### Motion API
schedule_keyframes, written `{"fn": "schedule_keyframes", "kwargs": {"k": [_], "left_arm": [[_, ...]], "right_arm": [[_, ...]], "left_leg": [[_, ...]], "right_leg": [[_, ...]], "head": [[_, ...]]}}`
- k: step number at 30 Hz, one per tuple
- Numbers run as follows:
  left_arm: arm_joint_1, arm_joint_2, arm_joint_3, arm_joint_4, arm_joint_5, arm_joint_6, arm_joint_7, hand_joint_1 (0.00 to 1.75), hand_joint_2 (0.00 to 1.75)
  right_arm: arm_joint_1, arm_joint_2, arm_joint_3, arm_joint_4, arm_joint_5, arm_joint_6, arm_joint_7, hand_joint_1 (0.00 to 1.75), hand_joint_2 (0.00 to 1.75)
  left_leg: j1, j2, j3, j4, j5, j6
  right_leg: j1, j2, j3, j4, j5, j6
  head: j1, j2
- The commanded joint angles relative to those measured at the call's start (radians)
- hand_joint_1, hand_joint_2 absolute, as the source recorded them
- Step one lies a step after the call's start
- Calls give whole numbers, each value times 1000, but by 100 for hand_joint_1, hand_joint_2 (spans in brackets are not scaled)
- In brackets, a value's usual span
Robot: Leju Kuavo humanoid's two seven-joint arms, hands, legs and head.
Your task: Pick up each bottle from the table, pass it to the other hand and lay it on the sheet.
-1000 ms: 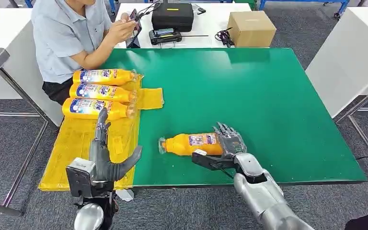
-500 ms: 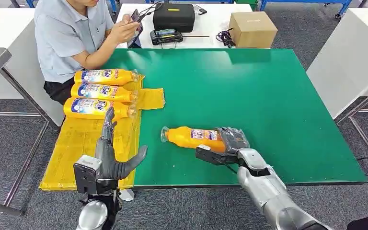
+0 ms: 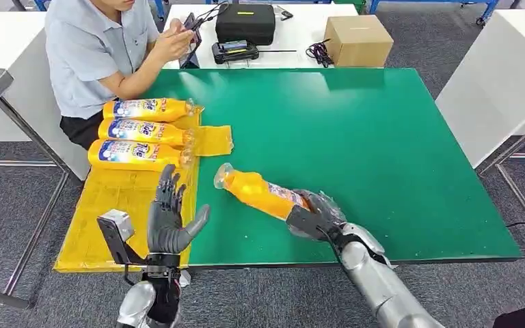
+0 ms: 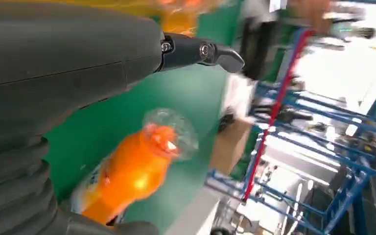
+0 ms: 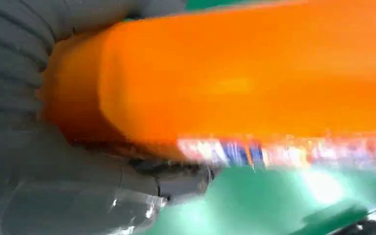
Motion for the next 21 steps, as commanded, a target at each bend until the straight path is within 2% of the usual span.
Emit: {"fn": "schedule_keyframes", "kwargs": {"k": [1, 2, 4, 8, 13, 15, 17, 21], "left_arm": [[-45, 4, 34, 215, 67, -30, 2, 0, 175], [-43, 1, 38, 212, 77, -30, 7, 0, 175], [-39, 2, 26, 227, 121, -59, 38, 0, 175], [-53, 16, -38, 259, 157, -85, 9, 0, 175], [-65, 17, -58, 249, 180, -96, 5, 0, 175], [-71, 18, -62, 245, 186, -97, 1, 0, 175], [-74, 17, -64, 244, 186, -97, 2, 0, 175], [-81, 28, -93, 234, 181, -104, -18, 0, 175]], "right_arm": [[29, 51, 35, -145, -54, 0, 5, 152, 175], [32, 51, 33, -149, -61, 0, 2, 145, 175], [36, 58, 52, -168, -74, 1, -9, 143, 175], [37, 76, 102, -169, -111, -11, -2, 147, 175], [31, 95, 142, -112, -109, -22, 4, 148, 175], [27, 100, 158, -82, -108, -29, 2, 145, 175], [30, 101, 160, -79, -108, -29, 1, 134, 175], [15, 106, 188, -23, -117, -23, -2, 148, 175]], "left_leg": [[0, 0, 0, 0, -1, -2], [0, -1, -2, 0, 0, -1], [1, -1, -2, 0, -1, -2], [0, -1, -5, 0, -1, -1], [0, -2, -6, 1, -1, -3], [0, -2, -7, 0, -1, -2], [0, -1, -8, 0, 0, -2], [0, -2, -9, 0, 0, -1]], "right_leg": [[0, 0, 0, 0, -1, -2], [0, -1, -1, 0, -1, -2], [1, -1, -1, 0, -2, -2], [0, 0, -3, 0, -1, -1], [0, -3, -4, 1, -3, -3], [0, -2, -6, 0, -1, -2], [0, -2, -6, -1, -1, -2], [0, -2, -7, -1, -1, -1]], "head": [[0, 0], [0, 0], [0, 0], [0, 0], [0, 0], [0, 0], [0, 0], [0, 0]]}}
